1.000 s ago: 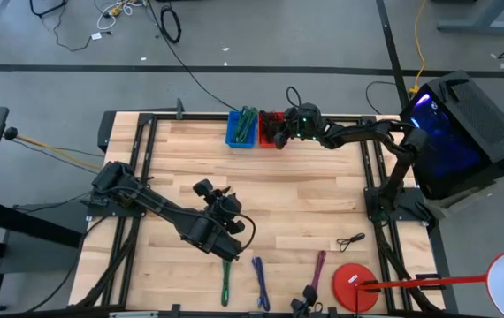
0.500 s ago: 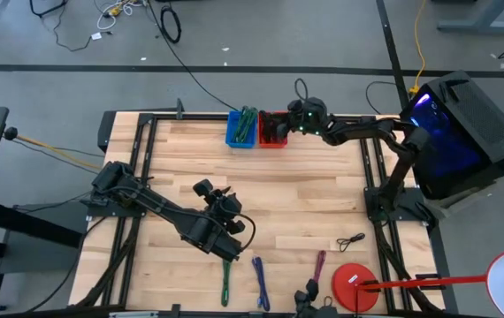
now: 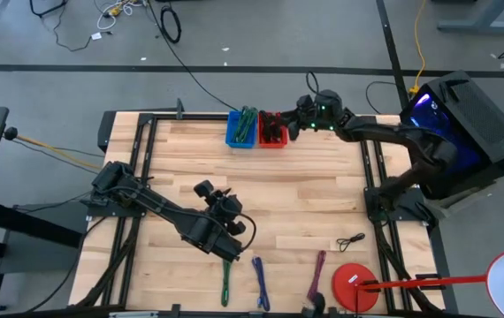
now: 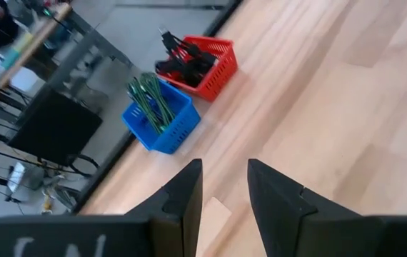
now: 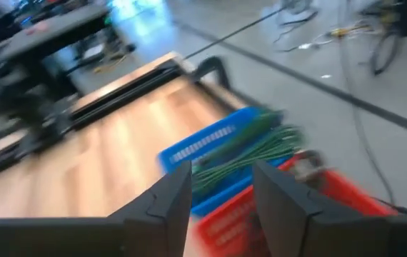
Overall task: Pick & Place USB Port
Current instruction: Put the green charger cable into the blue bin
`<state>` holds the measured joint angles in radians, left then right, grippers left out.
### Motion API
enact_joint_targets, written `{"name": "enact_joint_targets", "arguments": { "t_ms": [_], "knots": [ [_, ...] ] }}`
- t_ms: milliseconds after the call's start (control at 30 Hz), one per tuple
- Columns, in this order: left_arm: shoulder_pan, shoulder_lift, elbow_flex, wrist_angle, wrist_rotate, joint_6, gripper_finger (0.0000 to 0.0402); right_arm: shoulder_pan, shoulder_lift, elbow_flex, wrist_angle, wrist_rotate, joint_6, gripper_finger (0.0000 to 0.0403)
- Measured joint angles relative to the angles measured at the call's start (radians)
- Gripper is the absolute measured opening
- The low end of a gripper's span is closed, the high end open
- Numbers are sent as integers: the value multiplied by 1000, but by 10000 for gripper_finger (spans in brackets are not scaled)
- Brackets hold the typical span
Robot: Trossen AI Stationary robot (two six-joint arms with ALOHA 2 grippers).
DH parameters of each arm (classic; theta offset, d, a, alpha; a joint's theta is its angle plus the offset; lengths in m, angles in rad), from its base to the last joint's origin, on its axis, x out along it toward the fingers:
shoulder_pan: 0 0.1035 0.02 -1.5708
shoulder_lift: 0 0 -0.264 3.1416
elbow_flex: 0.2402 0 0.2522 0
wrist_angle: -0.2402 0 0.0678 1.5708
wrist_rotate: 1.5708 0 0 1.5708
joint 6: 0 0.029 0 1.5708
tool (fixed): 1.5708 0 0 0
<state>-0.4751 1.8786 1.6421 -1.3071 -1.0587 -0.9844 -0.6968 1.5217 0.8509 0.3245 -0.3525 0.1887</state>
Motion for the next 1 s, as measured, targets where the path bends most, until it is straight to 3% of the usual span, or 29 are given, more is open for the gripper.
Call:
{"name": "enact_joint_targets", "arguments": {
  "t_ms": [133, 333, 500, 667, 833, 1000],
  "knots": [
    [0, 0, 0, 11, 57, 0, 117, 77, -107, 0, -172, -30, -63, 150],
    [-3, 0, 0, 18, 158, -57, 117, 280, -240, -6, -359, 41, -121, 150],
    [-31, 0, 0, 14, 268, -148, 117, 509, -311, -58, -361, 146, -103, 150],
    [-85, 0, 0, 14, 305, -281, 117, 738, -339, -129, -287, 286, -55, 150],
    [-143, 22, 1, 29, 319, -426, 117, 921, -340, -161, -230, 392, -4, 150],
    [-183, 90, 1, 119, 419, -496, 117, 1078, -342, -161, -184, 535, 12, 150]
  ]
}}
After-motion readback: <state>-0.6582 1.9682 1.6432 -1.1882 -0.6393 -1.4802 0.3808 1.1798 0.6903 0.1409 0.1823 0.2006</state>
